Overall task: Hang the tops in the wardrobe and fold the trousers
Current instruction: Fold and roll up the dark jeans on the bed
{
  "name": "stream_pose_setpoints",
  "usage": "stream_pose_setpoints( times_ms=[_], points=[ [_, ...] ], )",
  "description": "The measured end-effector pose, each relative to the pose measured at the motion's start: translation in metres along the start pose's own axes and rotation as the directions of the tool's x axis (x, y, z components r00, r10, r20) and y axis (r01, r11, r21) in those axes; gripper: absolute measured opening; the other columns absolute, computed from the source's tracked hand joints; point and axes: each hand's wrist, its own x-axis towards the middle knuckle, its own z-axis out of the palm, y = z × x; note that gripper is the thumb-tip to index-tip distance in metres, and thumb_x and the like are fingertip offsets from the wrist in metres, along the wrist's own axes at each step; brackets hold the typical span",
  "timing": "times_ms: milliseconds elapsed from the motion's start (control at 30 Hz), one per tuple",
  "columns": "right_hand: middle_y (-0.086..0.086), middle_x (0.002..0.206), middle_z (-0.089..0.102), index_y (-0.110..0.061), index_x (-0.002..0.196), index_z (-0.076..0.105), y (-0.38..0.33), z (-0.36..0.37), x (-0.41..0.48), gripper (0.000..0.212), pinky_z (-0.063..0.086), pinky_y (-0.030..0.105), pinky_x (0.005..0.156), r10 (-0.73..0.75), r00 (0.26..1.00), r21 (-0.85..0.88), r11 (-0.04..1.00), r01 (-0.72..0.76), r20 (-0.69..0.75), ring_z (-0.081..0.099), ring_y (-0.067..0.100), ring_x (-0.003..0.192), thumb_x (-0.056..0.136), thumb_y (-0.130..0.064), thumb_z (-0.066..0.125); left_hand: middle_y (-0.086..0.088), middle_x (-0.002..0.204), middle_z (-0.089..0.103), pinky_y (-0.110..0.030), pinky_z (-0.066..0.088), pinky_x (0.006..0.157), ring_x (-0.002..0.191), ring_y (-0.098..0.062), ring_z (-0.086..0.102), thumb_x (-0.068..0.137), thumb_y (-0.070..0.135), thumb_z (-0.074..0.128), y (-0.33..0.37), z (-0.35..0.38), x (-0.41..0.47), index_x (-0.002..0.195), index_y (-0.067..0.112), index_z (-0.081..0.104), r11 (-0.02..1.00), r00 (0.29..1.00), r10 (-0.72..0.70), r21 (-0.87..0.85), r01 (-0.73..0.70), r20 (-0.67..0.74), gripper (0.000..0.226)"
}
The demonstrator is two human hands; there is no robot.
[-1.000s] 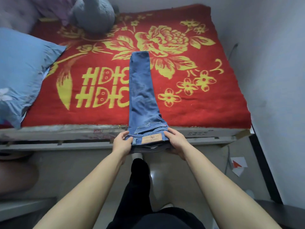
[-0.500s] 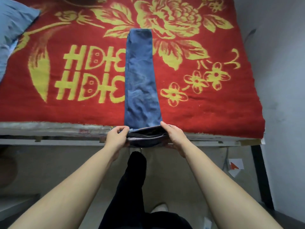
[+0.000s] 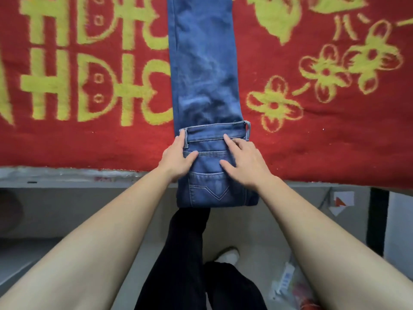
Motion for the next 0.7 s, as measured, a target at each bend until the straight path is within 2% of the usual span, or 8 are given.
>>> stream_pose_setpoints(
  times_ms=[100, 200, 267, 333, 433, 533, 600, 700],
  points=[
    [0.012, 0.157, 0.036, -0.015, 0.156, 0.03, 0.003, 0.016, -0.002, 0.075, 0.036, 0.045, 0.107, -0.012, 0.999, -0.06, 0.998, 0.01, -0.034, 0.039, 0.034, 0.137, 0.093, -0.054, 0.044, 0.015, 0.155, 0.031, -0.046, 0.03, 0.11, 0.136, -0.027, 0.027, 0.095, 0.048, 0.053, 0.002, 0.009, 0.004, 0.154, 0.04, 0.006, 0.997, 0.997, -0.026, 0.075, 0.032, -0.077, 0.076],
    [0.021, 0.16, 0.026, -0.01, 0.154, 0.033, 0.001, 0.028, -0.025, 0.081, 0.034, 0.047, 0.109, -0.131, 0.979, -0.151, 0.983, 0.108, -0.153, 0.032, 0.035, 0.145, 0.092, -0.061, 0.042, 0.013, 0.161, 0.019, -0.05, 0.027, 0.112, 0.142, -0.026, 0.022, 0.096, 0.048, 0.051, 0.001, 0.015, 0.002, 0.154, 0.041, 0.006, 0.996, 0.995, -0.052, 0.074, 0.058, -0.082, 0.073],
    [0.025, 0.163, 0.014, -0.011, 0.156, 0.026, -0.003, 0.038, -0.047, 0.096, 0.024, 0.05, 0.116, -0.223, 0.967, -0.262, 0.947, 0.185, -0.121, 0.016, 0.039, 0.151, 0.085, -0.071, 0.049, 0.007, 0.163, 0.013, -0.049, 0.024, 0.115, 0.145, -0.029, 0.018, 0.098, 0.048, 0.045, 0.001, 0.014, 0.004, 0.155, 0.039, 0.005, 0.992, 0.997, -0.056, 0.11, 0.062, -0.053, 0.07],
    [0.028, 0.163, 0.002, -0.014, 0.159, 0.015, -0.008, 0.049, -0.061, 0.115, 0.017, 0.056, 0.12, -0.283, 0.959, -0.384, 0.888, 0.255, -0.018, 0.004, 0.045, 0.151, 0.073, -0.073, 0.063, 0.004, 0.163, 0.013, -0.048, 0.025, 0.115, 0.144, -0.033, 0.021, 0.099, 0.049, 0.041, 0.003, 0.011, 0.009, 0.155, 0.037, 0.005, 0.985, 0.998, -0.049, 0.164, 0.054, -0.035, 0.067],
    [0.027, 0.163, -0.008, -0.019, 0.16, 0.002, -0.008, 0.07, -0.067, 0.132, 0.009, 0.059, 0.121, -0.243, 0.967, -0.505, 0.827, 0.246, 0.074, -0.004, 0.048, 0.15, 0.062, -0.053, 0.084, 0.005, 0.162, 0.016, -0.047, 0.028, 0.112, 0.14, -0.037, 0.025, 0.1, 0.047, 0.041, 0.006, 0.012, 0.012, 0.155, 0.037, 0.006, 0.973, 0.997, -0.056, 0.223, 0.066, -0.048, 0.066],
    [0.027, 0.163, 0.006, -0.021, 0.16, 0.014, -0.004, 0.081, -0.06, 0.119, 0.018, 0.06, 0.12, -0.243, 0.97, -0.541, 0.817, 0.202, -0.006, 0.01, 0.05, 0.149, 0.063, -0.021, 0.083, 0.001, 0.161, 0.021, -0.044, 0.025, 0.115, 0.142, -0.036, 0.023, 0.099, 0.044, 0.045, -0.003, 0.015, 0.014, 0.154, 0.039, 0.008, 0.989, 0.997, -0.07, 0.13, 0.075, -0.039, 0.067],
    [0.027, 0.16, 0.021, -0.02, 0.158, 0.025, -0.004, 0.079, -0.056, 0.111, 0.028, 0.06, 0.116, -0.268, 0.963, -0.559, 0.8, 0.219, -0.006, 0.023, 0.052, 0.145, 0.063, -0.018, 0.082, -0.004, 0.153, 0.037, -0.045, 0.03, 0.114, 0.14, -0.033, 0.03, 0.095, 0.041, 0.052, -0.008, 0.013, 0.012, 0.153, 0.042, 0.016, 0.998, 0.992, -0.069, -0.02, 0.067, -0.103, 0.068],
    [0.024, 0.155, 0.036, -0.017, 0.153, 0.036, -0.001, 0.071, -0.061, 0.116, 0.033, 0.06, 0.113, -0.342, 0.94, -0.518, 0.8, 0.302, 0.019, 0.035, 0.051, 0.139, 0.05, -0.021, 0.088, -0.01, 0.148, 0.044, -0.045, 0.034, 0.112, 0.134, -0.032, 0.042, 0.089, 0.043, 0.061, -0.016, 0.014, 0.004, 0.153, 0.028, 0.022, 0.994, 0.978, -0.086, -0.084, 0.071, -0.188, 0.077]
  ],
)
